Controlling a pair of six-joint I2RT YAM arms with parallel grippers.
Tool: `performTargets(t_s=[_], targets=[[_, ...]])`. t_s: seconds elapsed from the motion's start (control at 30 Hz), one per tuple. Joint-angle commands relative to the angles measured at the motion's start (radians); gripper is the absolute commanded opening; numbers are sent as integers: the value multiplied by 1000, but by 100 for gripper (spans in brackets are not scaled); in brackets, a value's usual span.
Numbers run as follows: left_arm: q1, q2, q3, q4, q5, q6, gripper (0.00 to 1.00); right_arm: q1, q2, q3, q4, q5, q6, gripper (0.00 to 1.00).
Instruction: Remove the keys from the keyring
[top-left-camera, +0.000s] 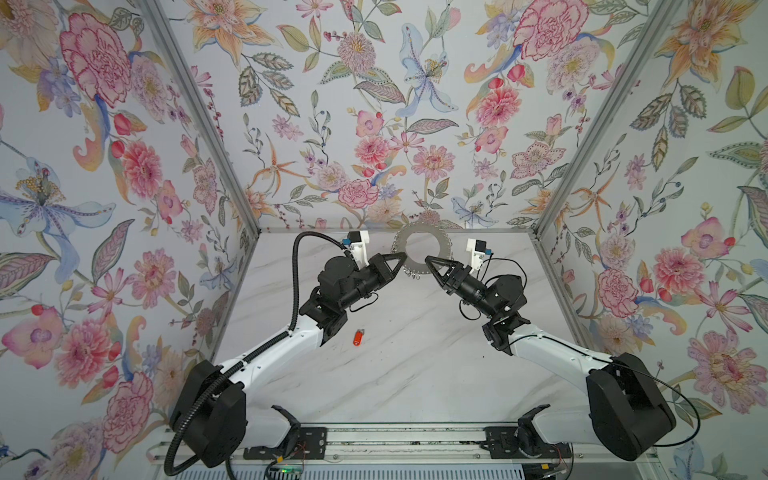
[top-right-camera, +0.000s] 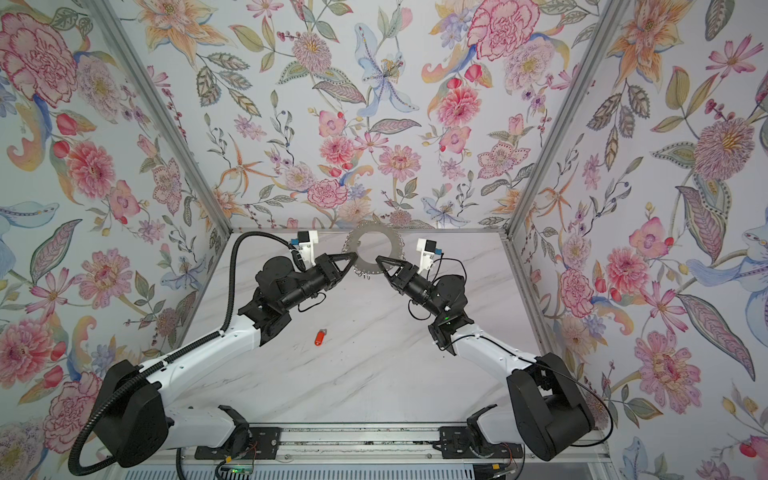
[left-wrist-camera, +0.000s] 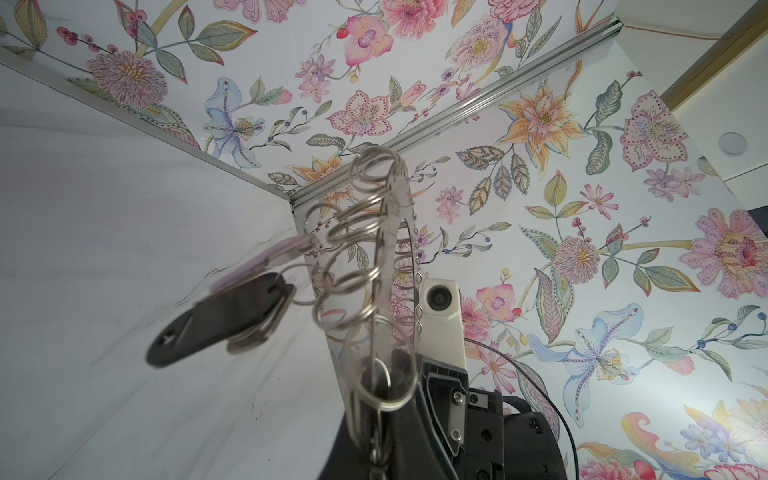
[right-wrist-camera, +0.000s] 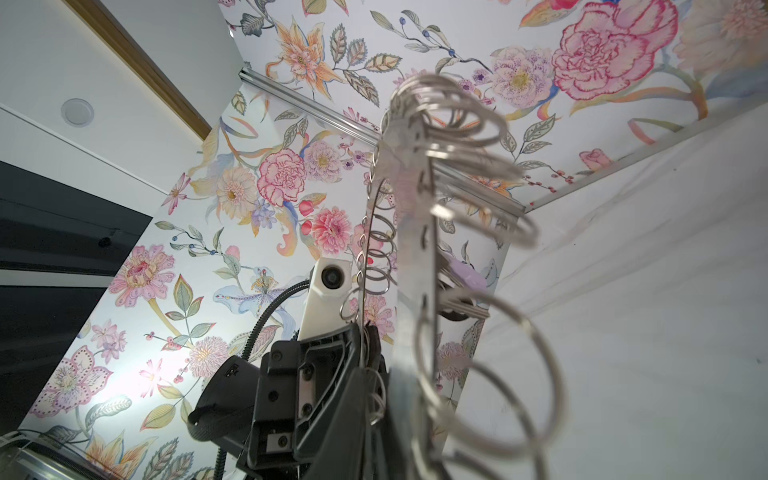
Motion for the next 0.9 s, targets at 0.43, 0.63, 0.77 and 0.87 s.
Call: performTargets(t_s=[0.43,0.63,0.77,0.87], targets=[[88,-137,-41,-51,16,167,55,-51,-54,34,3,-24,13,0],[95,-179,-46,-151,-38,540,55,-68,-49,61,6,-74,72,0],[95,-181,-63,-169,-49,786,52,-73,-68,91,-79,-111,56,0],[96,-187,-112,-93,-15,890,50,-80,-78,112,-134,-153,52,0]])
